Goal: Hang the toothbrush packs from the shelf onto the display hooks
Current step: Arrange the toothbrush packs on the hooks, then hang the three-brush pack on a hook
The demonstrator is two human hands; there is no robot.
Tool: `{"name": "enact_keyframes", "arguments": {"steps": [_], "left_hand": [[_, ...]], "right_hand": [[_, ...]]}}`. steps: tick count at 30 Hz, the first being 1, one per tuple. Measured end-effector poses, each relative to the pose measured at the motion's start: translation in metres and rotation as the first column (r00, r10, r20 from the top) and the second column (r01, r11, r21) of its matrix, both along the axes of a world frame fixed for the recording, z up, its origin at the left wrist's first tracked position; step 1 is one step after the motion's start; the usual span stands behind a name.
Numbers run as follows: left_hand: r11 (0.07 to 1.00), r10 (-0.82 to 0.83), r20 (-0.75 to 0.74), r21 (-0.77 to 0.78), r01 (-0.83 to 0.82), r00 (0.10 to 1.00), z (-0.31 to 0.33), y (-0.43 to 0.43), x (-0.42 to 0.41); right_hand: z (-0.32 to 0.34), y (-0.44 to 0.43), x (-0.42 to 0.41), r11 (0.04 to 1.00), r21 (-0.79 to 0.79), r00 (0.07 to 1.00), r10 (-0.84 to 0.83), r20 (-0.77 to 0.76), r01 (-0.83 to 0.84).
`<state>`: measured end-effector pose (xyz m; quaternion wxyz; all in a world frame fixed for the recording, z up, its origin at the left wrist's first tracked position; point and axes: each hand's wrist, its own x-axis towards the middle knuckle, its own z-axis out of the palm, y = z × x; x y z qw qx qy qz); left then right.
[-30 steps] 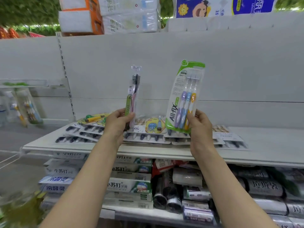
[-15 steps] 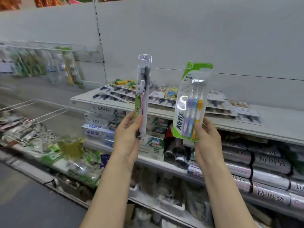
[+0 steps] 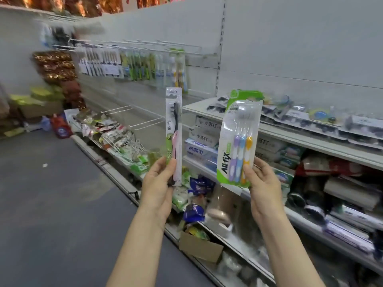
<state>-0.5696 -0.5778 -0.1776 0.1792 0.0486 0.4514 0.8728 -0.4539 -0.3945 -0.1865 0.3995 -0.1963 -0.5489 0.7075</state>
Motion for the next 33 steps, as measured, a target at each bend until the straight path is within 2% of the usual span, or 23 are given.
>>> {"name": "enact_keyframes", "arguments": {"steps": [3, 10, 15, 24, 28, 33], "left_hand": [[0.999, 0.032, -0.015, -0.002, -0.032, 0.999, -0.005, -0.046, -0.051], [0.998, 0.044, -0.11, -0.042, -0.049, 0.993, 0.005, -0.14, -0.198], [0.997, -0.017, -0.154, -0.079, 0.005, 0.988, 0.019, -0.158, -0.291], [0.975, -0.22, -0.157, -0.064, 0.212, 0.963, 0.019, -0.073, -0.422], [0.941, -0.338, -0.193, -0.097, 0.325, 0.921, 0.035, -0.017, -0.463], [0.888, -0.46, -0.245, -0.11, 0.447, 0.853, 0.049, 0.04, -0.497]], "right_hand": [[0.005, -0.04, -0.06, 0.998, 0.023, 0.998, 0.063, -0.005, -0.063], [0.026, -0.121, -0.211, 0.995, 0.06, 0.993, 0.081, -0.08, -0.077], [0.036, -0.152, -0.297, 0.996, 0.042, 0.992, 0.081, -0.1, -0.077], [0.052, -0.097, -0.401, 0.983, 0.111, 0.974, -0.126, -0.186, 0.149], [0.071, -0.058, -0.432, 0.948, 0.156, 0.946, -0.242, -0.214, 0.278], [0.084, -0.018, -0.448, 0.895, 0.104, 0.881, -0.396, -0.259, 0.433]]}}
